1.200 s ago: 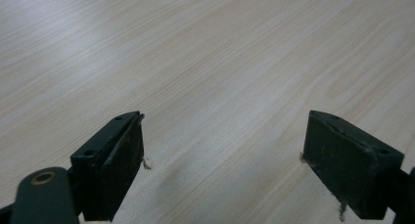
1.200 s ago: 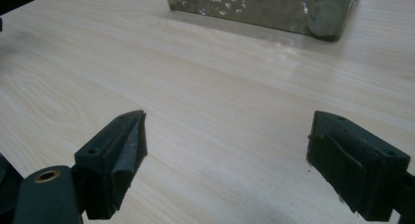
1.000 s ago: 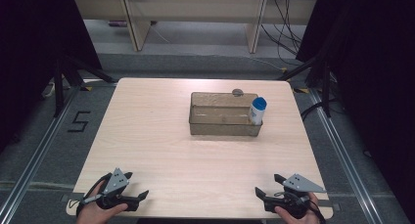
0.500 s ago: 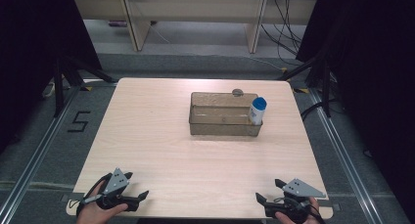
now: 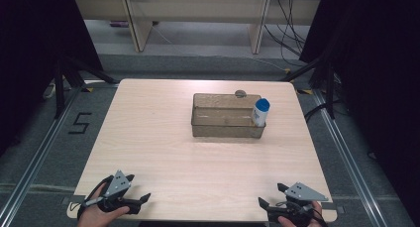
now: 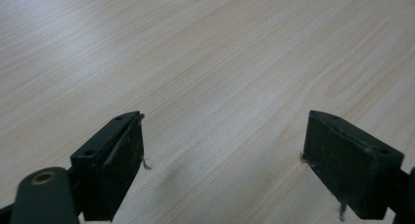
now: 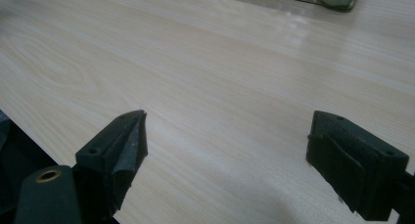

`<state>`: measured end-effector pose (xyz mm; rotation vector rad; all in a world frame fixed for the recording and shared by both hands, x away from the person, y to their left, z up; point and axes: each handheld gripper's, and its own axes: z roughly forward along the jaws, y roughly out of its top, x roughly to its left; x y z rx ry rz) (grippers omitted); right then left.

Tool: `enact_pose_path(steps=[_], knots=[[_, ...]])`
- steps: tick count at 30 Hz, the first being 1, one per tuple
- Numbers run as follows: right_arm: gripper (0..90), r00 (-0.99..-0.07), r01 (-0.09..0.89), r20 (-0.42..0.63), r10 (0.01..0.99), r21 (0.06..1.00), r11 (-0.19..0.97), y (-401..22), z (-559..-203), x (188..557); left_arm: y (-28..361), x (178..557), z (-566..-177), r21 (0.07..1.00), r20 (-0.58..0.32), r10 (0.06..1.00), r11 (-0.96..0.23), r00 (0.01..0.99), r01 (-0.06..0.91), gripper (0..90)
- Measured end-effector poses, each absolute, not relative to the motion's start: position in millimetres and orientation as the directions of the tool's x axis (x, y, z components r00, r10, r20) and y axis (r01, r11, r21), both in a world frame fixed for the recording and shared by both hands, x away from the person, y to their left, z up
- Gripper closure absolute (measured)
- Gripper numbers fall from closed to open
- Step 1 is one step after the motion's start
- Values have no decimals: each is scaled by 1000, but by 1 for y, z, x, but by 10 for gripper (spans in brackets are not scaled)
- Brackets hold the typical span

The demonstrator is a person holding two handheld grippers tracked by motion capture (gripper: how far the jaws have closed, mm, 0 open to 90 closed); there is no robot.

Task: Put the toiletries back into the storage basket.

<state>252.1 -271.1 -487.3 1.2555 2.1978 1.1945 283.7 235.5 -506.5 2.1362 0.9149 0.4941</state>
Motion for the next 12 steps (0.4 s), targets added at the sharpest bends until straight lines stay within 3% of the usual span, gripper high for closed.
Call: enact_pose_path(steps=[12], knots=[[160,-543,545,118,831,803,242,-271,-488,252,234,283,-507,769,39,744,-449,667,455,147]])
